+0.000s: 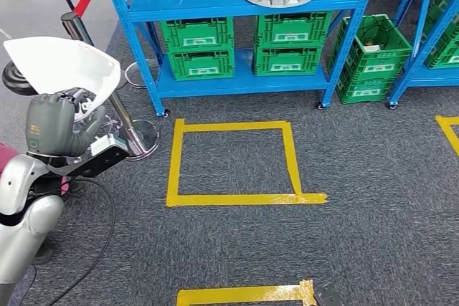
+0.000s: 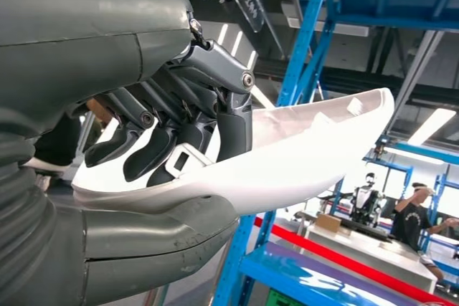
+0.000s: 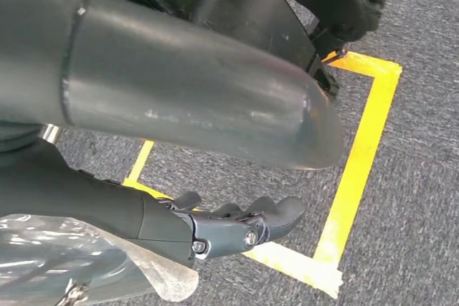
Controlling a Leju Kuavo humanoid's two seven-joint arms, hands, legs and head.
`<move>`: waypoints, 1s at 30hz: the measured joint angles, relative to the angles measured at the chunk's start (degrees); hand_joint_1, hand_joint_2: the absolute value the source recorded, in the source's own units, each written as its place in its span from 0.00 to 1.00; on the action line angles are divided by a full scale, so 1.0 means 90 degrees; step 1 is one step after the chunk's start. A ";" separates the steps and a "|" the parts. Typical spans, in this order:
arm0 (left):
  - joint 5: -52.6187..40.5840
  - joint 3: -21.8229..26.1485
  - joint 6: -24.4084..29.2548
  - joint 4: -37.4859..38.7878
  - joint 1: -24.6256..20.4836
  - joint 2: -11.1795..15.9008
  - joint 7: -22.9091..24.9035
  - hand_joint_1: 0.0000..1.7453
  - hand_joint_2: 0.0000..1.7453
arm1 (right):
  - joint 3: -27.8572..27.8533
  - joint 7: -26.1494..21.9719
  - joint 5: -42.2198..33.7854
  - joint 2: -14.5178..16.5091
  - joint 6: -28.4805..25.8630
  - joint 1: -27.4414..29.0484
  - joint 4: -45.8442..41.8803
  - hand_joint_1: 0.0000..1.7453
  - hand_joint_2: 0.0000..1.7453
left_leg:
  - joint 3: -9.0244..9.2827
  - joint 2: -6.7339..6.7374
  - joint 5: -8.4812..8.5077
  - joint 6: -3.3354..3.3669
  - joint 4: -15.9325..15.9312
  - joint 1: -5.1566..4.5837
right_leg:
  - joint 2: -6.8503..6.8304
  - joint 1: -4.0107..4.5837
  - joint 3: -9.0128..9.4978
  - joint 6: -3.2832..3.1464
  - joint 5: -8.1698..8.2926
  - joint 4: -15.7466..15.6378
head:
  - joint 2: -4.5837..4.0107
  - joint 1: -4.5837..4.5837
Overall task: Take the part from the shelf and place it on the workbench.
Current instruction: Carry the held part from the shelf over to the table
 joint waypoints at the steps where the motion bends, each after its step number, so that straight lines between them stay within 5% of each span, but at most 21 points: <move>1: 0.0000 -0.0001 0.0000 0.0001 -0.0001 0.0000 0.0000 0.99 1.00 | -0.0001 0.0000 0.0002 0.0000 0.0002 0.0000 0.0000 0.00 0.00 | -0.0023 0.0000 -0.0040 -0.0004 0.0061 0.0001 | 0.0000 0.0000 -0.0003 -0.0003 0.0002 0.0000 | -0.0001 0.0000; 5: 0.0000 -0.0005 -0.0001 0.0013 -0.0002 -0.0002 0.0000 0.99 1.00 | -0.0026 0.0017 0.0028 0.0015 0.0029 0.0008 0.0003 0.00 0.00 | -0.0300 0.0000 -0.0418 -0.0026 0.0880 0.0012 | -0.0004 0.0017 -0.0078 -0.0032 0.0044 0.0008 | -0.0001 0.0004; 6: 0.0000 -0.0009 -0.0001 0.0020 -0.0010 -0.0004 0.0000 0.99 1.00 | -0.0043 0.0030 0.0036 0.0027 0.0037 0.0012 0.0005 0.00 0.00 | -0.0143 0.0000 -0.0362 0.0020 0.0704 0.0000 | -0.0002 0.0039 -0.0122 -0.0022 0.0075 0.0020 | -0.0001 0.0006; 8: 0.0000 -0.0013 0.0000 0.0032 -0.0035 -0.0009 0.0000 0.99 1.00 | -0.0076 0.0054 0.0041 0.0052 0.0043 0.0022 0.0010 0.00 0.00 | 0.0325 0.0005 0.0043 0.0185 -0.0166 -0.0010 | -0.0003 0.0068 -0.0239 0.0091 0.0105 0.0065 | 0.0000 0.0011; 10: 0.0004 -0.0013 0.0001 0.0032 -0.0059 -0.0013 0.0000 0.99 1.00 | -0.0097 0.0064 0.0046 0.0064 0.0040 0.0031 0.0010 0.00 0.00 | 0.0422 0.0016 0.0219 0.0310 -0.0535 -0.0002 | -0.0008 0.0064 -0.0457 0.0217 -0.0160 0.0438 | 0.0000 0.0019; 12: 0.0012 -0.0015 0.0000 0.0032 -0.0060 -0.0018 0.0000 0.99 1.00 | -0.0102 0.0086 0.0053 0.0065 0.0037 0.0043 0.0010 0.00 0.00 | 0.0341 0.0023 0.0275 0.0342 -0.0534 -0.0005 | -0.0006 0.0048 -0.0803 0.0272 -0.0633 0.1265 | 0.0000 0.0021; 14: 0.0018 -0.0023 -0.0003 0.0032 -0.0051 -0.0026 0.0000 0.99 1.00 | -0.0104 0.0111 0.0062 0.0067 0.0036 0.0066 0.0010 0.00 0.00 | 0.0256 0.0026 0.0319 0.0336 -0.0514 -0.0010 | -0.0008 0.0032 -0.0999 0.0309 -0.0834 0.1832 | -0.0001 0.0019; 15: 0.0019 -0.0027 -0.0005 0.0032 -0.0045 -0.0030 0.0000 0.99 1.00 | -0.0109 0.0123 0.0067 0.0067 0.0036 0.0075 0.0010 0.00 0.00 | 0.0222 0.0026 0.0336 0.0328 -0.0500 -0.0009 | -0.0010 0.0024 -0.0929 0.0320 -0.0763 0.1776 | -0.0001 0.0020; 18: 0.0043 -0.0029 -0.0007 0.0033 -0.0036 -0.0033 0.0000 0.99 1.00 | -0.0144 0.0160 0.0083 0.0070 0.0036 0.0081 0.0010 0.00 0.00 | 0.0155 0.0026 0.0353 0.0278 -0.0434 -0.0016 | -0.0011 0.0002 -0.0214 0.0320 -0.0279 0.0580 | 0.0000 0.0022; 20: 0.0072 -0.0029 -0.0008 0.0032 -0.0047 -0.0030 0.0000 0.99 1.00 | -0.0172 0.0179 0.0097 0.0075 0.0036 0.0084 0.0007 0.00 0.00 | 0.0097 0.0025 0.0357 0.0221 -0.0373 -0.0042 | 0.0001 -0.0001 0.0063 0.0264 -0.0188 0.0078 | -0.0001 0.0019; 25: 0.0120 -0.0029 -0.0010 0.0034 -0.0059 -0.0022 -0.0001 0.99 1.00 | -0.0193 0.0206 0.0116 0.0089 0.0040 0.0124 0.0005 0.00 0.00 | 0.0032 0.0021 0.0429 0.0418 -0.0346 -0.0062 | 0.0008 0.0019 0.0050 0.0191 -0.0143 0.0043 | 0.0000 0.0012; 30: 0.0129 -0.0029 -0.0010 0.0033 -0.0058 -0.0024 -0.0001 0.99 1.00 | -0.0198 0.0226 0.0124 0.0090 0.0026 0.0125 0.0003 0.00 0.00 | 0.0039 0.0021 0.0490 0.0331 -0.0404 -0.0043 | -0.0002 0.0046 0.0032 0.0147 -0.0126 0.0050 | -0.0001 0.0015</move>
